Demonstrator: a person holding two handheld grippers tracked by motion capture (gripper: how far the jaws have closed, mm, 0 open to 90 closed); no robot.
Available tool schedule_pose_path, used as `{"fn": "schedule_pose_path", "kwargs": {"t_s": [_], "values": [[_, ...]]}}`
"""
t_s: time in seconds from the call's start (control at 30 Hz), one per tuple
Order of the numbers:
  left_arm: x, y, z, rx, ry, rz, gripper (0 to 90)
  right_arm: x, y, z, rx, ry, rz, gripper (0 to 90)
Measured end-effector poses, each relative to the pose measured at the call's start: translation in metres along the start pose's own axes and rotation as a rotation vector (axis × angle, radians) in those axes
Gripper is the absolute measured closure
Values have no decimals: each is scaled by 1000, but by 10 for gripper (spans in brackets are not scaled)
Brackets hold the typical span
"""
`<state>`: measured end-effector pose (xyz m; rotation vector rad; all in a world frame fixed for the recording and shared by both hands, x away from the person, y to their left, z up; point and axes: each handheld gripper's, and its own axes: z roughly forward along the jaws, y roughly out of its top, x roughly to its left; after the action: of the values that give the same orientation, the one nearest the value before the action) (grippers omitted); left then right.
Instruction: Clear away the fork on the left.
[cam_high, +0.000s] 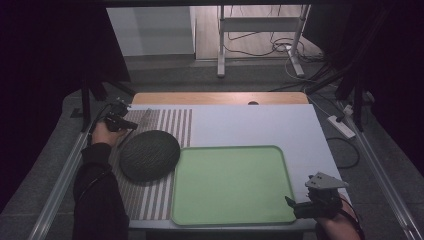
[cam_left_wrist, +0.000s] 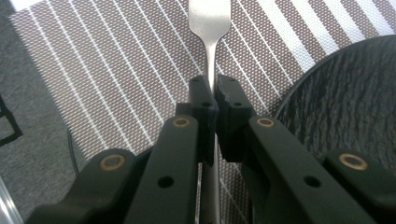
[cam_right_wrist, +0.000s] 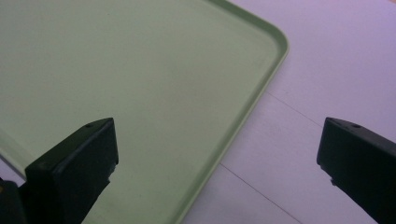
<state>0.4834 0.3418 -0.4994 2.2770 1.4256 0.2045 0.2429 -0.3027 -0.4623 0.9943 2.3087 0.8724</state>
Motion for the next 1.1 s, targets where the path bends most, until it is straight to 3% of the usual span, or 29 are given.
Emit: {"fn": "schedule_pose_path", "kwargs": {"t_s": [0.3, 0.6, 0.83, 0.87, 0.9, 1.1], "values": [[-11, 0, -21, 21, 7, 32, 861, 0, 0, 0, -1, 1, 0, 0], [-38, -11, -26, 55, -45, 16, 860, 0, 0, -1, -5, 0, 1, 0], [-64, -16, -27, 50, -73, 25, 860, -1, 0, -1, -13, 3, 11, 0], [-74, -16, -27, 50, -74, 44, 860, -1, 0, -1, -13, 3, 12, 0], [-74, -16, -27, 50, -74, 44, 860, -1, 0, -2, -13, 3, 12, 0], [-106, -20, -25, 58, -95, 78, 860, -1, -1, -2, -15, 5, 12, 0]]}}
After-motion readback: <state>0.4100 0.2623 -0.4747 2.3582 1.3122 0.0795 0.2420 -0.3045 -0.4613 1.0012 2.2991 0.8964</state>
